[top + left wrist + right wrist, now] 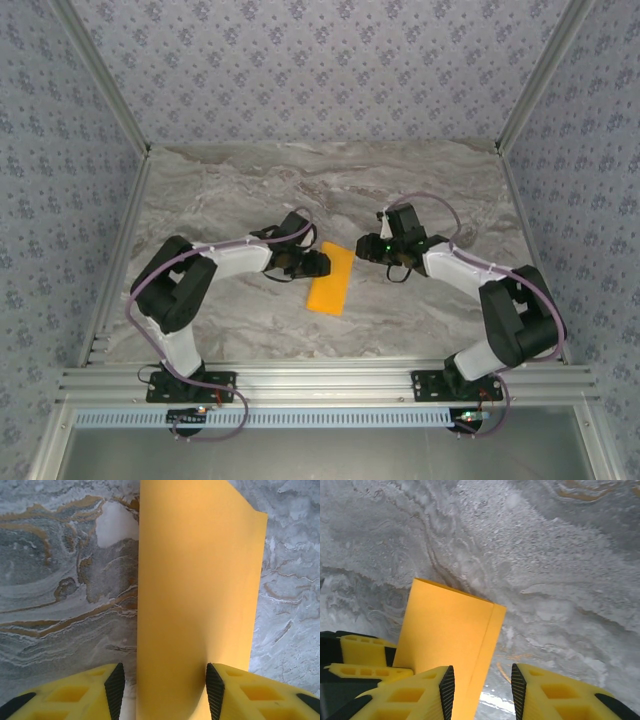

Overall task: Fold a paper plane with a square sheet of paper (fold left side to right side)
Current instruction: First fold in half a square sheet of paper at the center of the table, then hold the square sheet of paper at the center of the table.

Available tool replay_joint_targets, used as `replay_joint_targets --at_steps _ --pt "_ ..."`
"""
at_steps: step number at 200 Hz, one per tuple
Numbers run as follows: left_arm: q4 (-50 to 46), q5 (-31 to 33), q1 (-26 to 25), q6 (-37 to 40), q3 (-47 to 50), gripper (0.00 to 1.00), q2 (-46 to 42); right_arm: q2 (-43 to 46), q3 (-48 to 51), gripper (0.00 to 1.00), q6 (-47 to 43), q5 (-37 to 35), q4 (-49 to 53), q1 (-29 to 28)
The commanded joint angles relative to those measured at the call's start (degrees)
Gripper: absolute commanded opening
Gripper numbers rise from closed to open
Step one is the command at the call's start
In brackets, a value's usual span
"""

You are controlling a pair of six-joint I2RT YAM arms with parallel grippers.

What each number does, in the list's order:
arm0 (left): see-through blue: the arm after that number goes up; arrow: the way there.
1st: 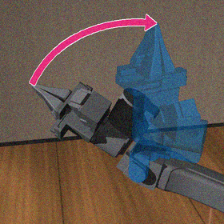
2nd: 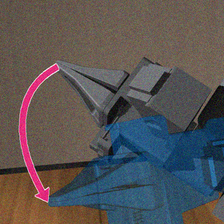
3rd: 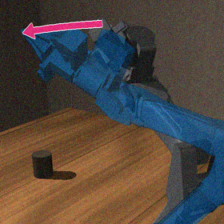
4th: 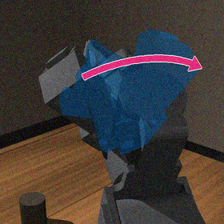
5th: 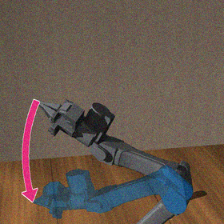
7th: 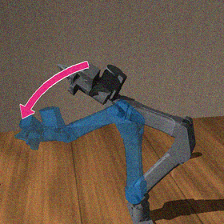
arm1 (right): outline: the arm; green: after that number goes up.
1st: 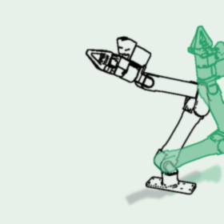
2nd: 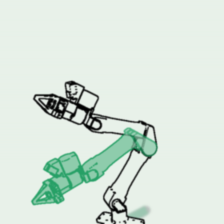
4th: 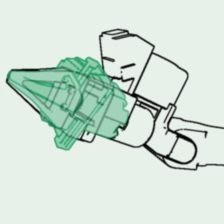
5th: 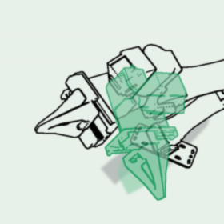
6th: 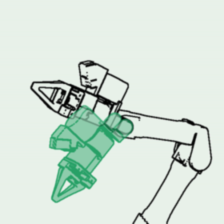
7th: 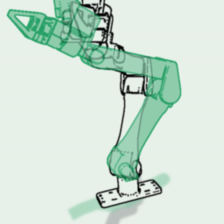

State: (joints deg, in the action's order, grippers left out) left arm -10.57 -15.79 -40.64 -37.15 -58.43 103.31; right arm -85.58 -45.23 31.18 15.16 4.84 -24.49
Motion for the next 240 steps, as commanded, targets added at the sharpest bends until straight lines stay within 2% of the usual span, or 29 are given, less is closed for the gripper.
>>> replay_joint_targets --at_steps 1,152,240 --pt "-1.8 0.5 -0.6 0.9 -1.5 0.49 1.3 1.0 1.1 0.4 -1.0 -2.5 1.9 0.4" --pt "-5.7 2.3 -2.4 2.2 -5.7 0.53 4.9 0.8 1.0 0.41 -1.0 -1.9 2.0 0.9" --pt "-8.1 3.1 -3.1 3.7 -7.3 0.51 6.1 0.5 1.1 0.41 -1.1 -1.5 1.8 1.0"
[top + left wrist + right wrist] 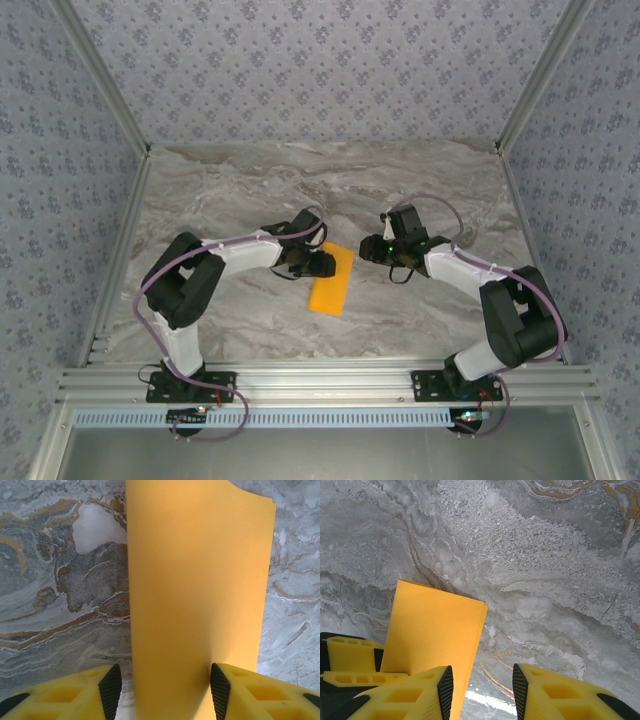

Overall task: Fold a paper plane with a square sheet of paper (fold left side to right side)
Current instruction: Hold the square sheet of paper at the center of the table.

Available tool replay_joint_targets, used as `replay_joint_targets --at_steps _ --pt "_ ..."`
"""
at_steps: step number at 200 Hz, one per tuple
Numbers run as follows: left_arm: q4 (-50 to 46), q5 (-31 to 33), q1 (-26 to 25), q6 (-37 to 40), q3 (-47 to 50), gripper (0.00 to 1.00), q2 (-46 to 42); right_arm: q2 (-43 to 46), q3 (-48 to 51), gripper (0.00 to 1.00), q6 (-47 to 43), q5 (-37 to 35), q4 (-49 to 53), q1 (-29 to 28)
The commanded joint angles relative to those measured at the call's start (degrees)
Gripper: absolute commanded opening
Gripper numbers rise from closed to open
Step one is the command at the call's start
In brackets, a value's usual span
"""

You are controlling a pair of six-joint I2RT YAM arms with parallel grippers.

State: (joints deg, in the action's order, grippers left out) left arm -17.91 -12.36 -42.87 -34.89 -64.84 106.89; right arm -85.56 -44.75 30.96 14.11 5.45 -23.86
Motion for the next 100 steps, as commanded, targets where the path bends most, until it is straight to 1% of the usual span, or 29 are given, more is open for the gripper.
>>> replay_joint_targets --at_steps 1,38,68,100 --pt "-0.7 -0.3 -0.9 1.4 -1.0 0.51 2.6 0.5 0.6 0.41 -0.9 -0.5 1.2 0.4" --pt "-0.8 -0.2 -1.1 1.4 -1.2 0.52 2.7 -0.1 0.7 0.41 -0.5 1.1 0.6 0.4" --pt "-0.8 -0.2 -1.2 1.4 -1.2 0.53 2.7 -1.3 0.6 0.38 -0.1 3.3 0.0 0.0" --pt "-1.0 0.0 -1.3 1.6 -1.3 0.53 2.9 -2.3 0.8 0.37 0.3 3.6 -0.7 -0.4"
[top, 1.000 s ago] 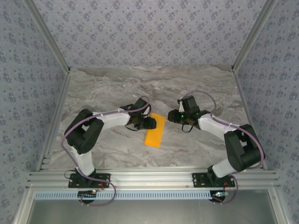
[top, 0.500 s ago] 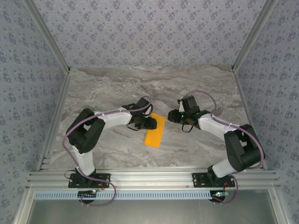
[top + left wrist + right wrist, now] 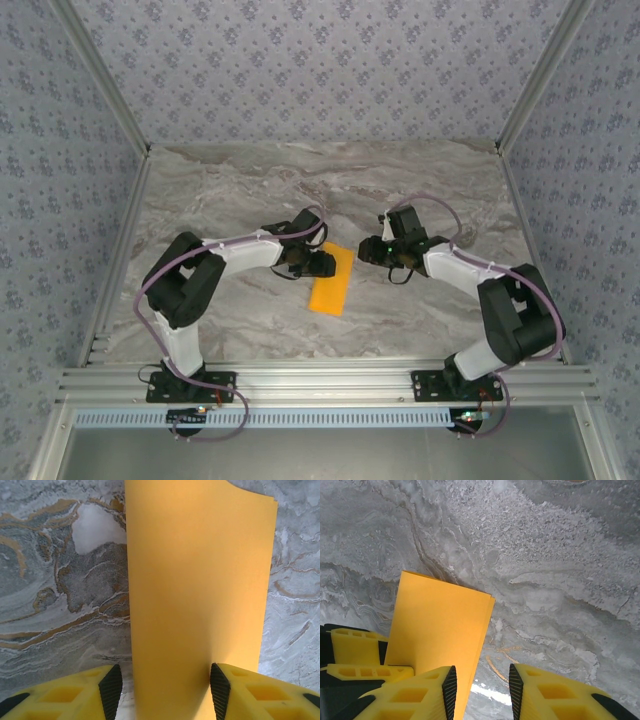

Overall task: Fold a paper plane with a square sheet of paper (fold left side to right side)
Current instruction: Hold the square sheet of paper at the center of the table.

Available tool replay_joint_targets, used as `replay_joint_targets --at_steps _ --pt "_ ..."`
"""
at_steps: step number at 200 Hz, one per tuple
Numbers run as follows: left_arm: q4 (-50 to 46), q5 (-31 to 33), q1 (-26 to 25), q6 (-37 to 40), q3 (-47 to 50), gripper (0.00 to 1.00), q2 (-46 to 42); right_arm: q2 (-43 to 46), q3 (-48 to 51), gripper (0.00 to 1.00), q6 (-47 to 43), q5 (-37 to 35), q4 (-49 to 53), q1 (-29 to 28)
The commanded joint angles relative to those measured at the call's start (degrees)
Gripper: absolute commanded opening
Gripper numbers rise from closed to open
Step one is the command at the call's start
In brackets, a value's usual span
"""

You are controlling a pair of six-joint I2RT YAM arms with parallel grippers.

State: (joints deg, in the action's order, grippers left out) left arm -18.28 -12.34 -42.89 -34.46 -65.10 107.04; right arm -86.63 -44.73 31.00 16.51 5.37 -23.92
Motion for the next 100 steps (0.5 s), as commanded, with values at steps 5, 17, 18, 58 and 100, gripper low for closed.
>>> replay_joint_targets --at_steps 5,17,18,58,100 --pt "-0.7 -0.1 -1.3 1.2 -1.0 0.53 2.8 -1.3 0.6 0.37 0.2 1.3 -0.7 -0.4" --pt "-0.9 0.0 -1.4 1.2 -1.2 0.53 2.9 -1.6 0.5 0.37 0.4 1.4 -0.7 -0.5" --pt "-0.9 0.0 -1.4 1.2 -1.2 0.53 2.9 -1.6 0.5 0.37 0.4 1.5 -0.7 -0.6" --pt "-1.7 0.6 -1.6 1.5 -1.6 0.53 3.2 -2.2 0.5 0.37 0.5 1.5 -0.8 -1.0" --pt "-1.9 0.7 -1.8 1.7 -1.8 0.54 3.3 -2.5 0.5 0.36 0.7 2.1 -1.0 -1.2"
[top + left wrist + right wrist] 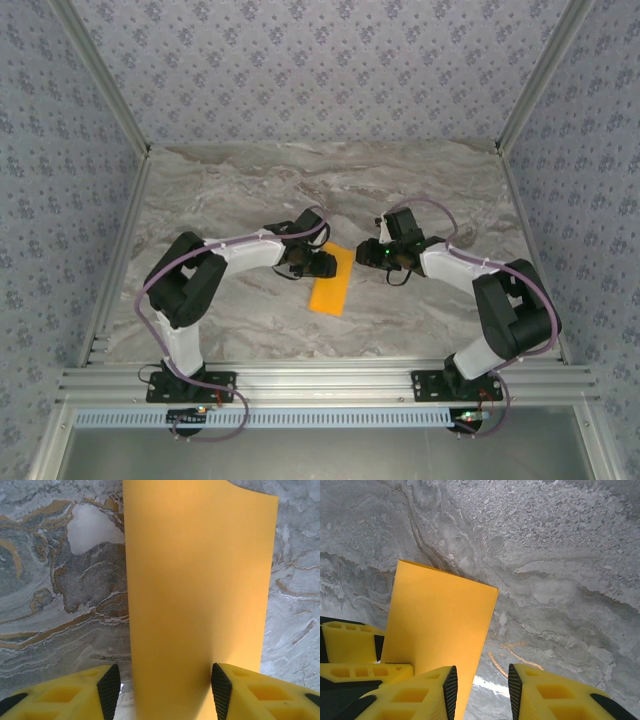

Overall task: Fold a paper plane with a square sheet of paper (fold left side to right side)
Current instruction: Hold the square sheet of paper at the center of the table.

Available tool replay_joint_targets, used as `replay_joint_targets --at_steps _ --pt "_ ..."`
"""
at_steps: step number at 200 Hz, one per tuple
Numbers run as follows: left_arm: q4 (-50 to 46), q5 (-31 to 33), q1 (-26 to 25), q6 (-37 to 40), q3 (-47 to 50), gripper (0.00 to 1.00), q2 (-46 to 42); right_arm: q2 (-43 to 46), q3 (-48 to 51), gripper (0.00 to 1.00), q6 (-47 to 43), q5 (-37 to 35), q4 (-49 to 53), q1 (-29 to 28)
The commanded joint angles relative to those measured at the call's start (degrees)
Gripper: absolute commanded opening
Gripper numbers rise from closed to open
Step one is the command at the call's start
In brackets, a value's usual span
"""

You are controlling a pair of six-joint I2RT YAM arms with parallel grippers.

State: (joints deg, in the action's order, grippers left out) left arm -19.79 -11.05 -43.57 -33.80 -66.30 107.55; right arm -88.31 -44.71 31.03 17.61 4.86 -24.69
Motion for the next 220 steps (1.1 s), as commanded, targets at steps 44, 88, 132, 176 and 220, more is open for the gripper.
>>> replay_joint_targets --at_steps 44,88,132,176,220 --pt "-0.4 -0.5 -1.1 0.8 -0.6 0.54 2.8 -4.2 -0.3 0.2 2.2 5.6 -2.7 -1.4" --pt "-0.4 -0.5 -1.1 0.8 -0.6 0.54 2.8 -8.7 -2.2 0.1 3.4 7.3 -4.9 -3.4" --pt "-0.4 -0.4 -1.1 0.8 -0.6 0.54 2.8 -10.8 -3.1 0.1 3.3 5.9 -3.3 -4.1" --pt "-0.5 0.0 -1.1 0.8 -0.6 0.54 1.9 -11.7 -4.3 0.1 1.4 3.2 2.8 -4.1" --pt "-1.9 1.2 -0.3 1.3 -0.9 0.58 -4.2 -13.1 -4.2 0.09 0.7 2.0 6.0 -4.1"
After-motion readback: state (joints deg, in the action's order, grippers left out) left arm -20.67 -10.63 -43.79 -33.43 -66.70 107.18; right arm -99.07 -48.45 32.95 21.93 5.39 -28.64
